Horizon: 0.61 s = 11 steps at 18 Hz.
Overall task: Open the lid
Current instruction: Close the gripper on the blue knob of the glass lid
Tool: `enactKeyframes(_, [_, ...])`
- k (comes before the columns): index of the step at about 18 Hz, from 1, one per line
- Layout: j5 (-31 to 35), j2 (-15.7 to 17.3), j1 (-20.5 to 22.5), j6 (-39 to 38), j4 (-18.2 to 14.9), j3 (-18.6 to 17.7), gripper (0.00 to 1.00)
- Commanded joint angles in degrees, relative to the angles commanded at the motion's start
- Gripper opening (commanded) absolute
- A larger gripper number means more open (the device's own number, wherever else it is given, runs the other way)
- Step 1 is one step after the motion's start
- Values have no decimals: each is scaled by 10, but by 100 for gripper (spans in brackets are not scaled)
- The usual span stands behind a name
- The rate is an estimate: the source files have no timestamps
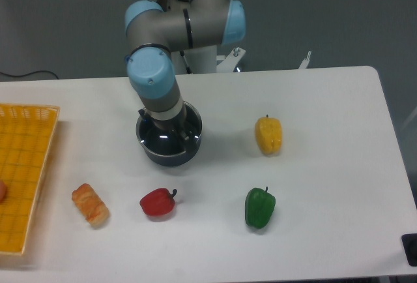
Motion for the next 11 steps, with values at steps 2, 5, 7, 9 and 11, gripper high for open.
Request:
enactKeyframes(2, [1,11,-4,1,-4,-4,100])
enactKeyframes(5, [1,33,-9,1,-7,-16,100])
enactKeyframes(7, [3,42,-10,3,-11,-22,100])
enactKeyframes(9, [26,44,-11,4,-11,-31,100])
enactKeyframes(11, [40,44,-23,1,-7,-47,100])
